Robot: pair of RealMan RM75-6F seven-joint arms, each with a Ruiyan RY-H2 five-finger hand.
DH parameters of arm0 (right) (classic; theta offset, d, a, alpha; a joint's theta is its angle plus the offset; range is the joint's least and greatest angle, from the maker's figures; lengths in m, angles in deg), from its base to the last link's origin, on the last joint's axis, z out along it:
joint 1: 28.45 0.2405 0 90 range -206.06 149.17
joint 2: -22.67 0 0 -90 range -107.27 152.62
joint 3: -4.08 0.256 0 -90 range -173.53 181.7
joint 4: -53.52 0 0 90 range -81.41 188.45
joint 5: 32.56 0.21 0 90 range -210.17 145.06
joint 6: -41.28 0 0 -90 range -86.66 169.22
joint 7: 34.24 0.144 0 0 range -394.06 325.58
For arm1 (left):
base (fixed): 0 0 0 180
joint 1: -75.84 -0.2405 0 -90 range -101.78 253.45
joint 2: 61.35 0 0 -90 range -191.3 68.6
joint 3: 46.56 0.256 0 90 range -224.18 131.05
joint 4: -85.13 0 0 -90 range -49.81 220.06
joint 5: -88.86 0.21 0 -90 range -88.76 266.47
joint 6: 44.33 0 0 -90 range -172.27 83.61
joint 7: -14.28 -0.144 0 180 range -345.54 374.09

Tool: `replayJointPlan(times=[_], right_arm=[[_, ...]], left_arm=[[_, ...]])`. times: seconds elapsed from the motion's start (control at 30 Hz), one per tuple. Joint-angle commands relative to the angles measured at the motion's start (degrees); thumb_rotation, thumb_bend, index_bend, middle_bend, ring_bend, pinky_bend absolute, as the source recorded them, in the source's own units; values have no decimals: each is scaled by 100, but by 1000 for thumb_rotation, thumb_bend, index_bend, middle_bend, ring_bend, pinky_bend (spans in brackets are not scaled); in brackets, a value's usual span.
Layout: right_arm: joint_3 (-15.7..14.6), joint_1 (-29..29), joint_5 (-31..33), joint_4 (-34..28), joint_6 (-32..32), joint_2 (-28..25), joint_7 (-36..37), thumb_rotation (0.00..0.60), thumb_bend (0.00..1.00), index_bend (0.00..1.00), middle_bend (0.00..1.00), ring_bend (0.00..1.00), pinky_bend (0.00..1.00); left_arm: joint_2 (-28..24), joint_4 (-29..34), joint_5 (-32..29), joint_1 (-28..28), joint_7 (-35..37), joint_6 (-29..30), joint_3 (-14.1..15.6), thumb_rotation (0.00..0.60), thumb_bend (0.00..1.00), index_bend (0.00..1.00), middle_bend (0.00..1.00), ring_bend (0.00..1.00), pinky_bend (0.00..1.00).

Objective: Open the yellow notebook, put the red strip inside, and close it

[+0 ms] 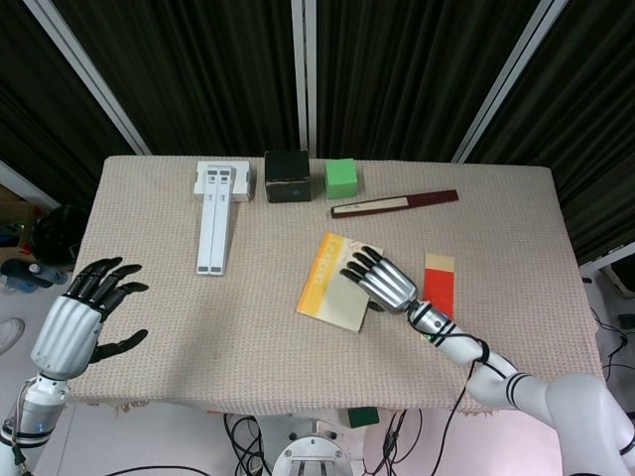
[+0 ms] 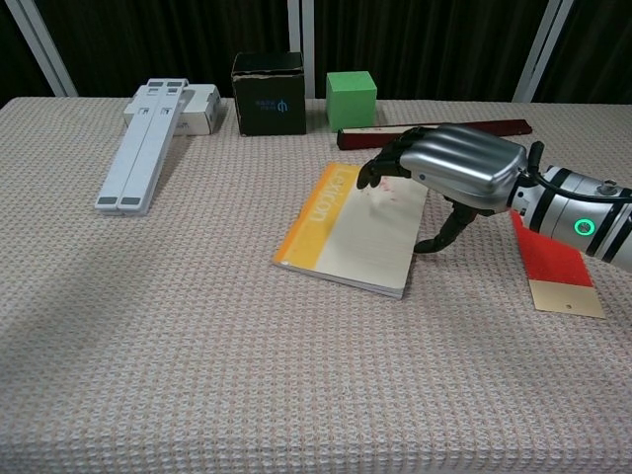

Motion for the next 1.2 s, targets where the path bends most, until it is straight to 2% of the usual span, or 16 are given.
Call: replayJointPlan(times=[0.03,0.27,0.53,0.77,1.03,1.2], right_arm=[[27,15,36,61,17,57,32,600,26,270,258,169,173],[57,29,85,473,-36,365,281,600,29,270,266,169,168],[75,55,-35,1166,-501,779,736,600,173,328,318,176,168],[98,158,-62,1592,-640,1066,948,600,182,350,331,184,169],[25,194,-175,2563,-1062,1645,1266,600,329,492,421,280,199],[-31,213,-167,3094,-1071,1932,1444,600,373,534,447,310,221]], left_arm=[[1,-1,-9,-2,8,2,-2,600,28,337,216,130,171],[13,-32,-14,-24,39,19,13,600,29,337,216,130,171],[13,-42,10,-38,52,44,19,600,29,337,216,130,171],[22,-47,17,-27,66,35,12,600,29,337,216,130,171],[7,-53,42,-73,86,105,32,600,29,341,216,130,171],[2,-54,57,-103,111,148,44,600,29,343,216,130,171]])
